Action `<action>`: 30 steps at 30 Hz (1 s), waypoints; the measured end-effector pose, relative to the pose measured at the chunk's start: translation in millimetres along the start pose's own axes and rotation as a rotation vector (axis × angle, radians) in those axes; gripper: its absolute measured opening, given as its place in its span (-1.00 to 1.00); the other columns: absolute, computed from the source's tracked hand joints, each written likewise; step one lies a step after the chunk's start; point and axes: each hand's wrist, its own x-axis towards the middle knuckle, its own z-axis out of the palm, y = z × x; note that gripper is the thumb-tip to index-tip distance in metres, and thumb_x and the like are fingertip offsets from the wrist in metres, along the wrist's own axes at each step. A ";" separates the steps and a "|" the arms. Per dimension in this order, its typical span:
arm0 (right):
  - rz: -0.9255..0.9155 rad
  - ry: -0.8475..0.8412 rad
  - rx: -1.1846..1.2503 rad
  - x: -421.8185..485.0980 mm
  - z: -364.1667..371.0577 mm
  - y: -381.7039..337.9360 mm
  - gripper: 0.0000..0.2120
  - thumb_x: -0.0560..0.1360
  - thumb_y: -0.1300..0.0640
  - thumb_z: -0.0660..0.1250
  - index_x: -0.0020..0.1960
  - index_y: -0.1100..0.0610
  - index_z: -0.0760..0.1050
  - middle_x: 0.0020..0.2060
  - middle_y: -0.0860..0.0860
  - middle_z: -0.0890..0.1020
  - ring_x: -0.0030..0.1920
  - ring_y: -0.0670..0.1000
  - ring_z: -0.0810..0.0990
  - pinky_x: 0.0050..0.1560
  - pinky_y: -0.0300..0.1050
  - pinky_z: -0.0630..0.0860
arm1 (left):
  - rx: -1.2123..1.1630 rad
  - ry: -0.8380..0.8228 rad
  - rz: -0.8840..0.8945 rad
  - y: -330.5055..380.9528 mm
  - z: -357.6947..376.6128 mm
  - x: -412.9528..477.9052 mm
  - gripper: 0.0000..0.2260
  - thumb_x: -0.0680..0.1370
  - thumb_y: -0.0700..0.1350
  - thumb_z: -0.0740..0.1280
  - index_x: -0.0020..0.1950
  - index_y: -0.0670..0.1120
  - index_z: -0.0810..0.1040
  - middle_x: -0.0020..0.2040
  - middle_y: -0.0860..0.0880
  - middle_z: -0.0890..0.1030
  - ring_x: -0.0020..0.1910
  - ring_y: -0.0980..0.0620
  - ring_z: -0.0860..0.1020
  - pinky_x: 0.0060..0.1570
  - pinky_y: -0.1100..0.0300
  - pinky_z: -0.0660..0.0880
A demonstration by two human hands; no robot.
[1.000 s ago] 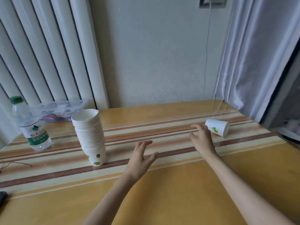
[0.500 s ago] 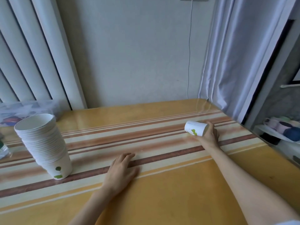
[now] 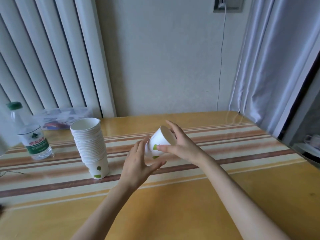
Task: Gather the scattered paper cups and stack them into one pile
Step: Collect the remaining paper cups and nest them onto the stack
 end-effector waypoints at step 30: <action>-0.110 -0.076 -0.032 89.2 155.9 -100.8 -0.29 0.43 -0.08 0.38 0.47 0.03 0.15 0.46 0.04 0.23 0.46 0.04 0.16 0.44 0.04 0.20 | -0.359 0.176 -0.383 -130.6 -93.8 -35.2 -0.16 0.30 0.20 0.47 0.50 0.09 0.18 0.41 0.08 0.40 0.43 -0.03 0.36 0.43 -0.07 0.32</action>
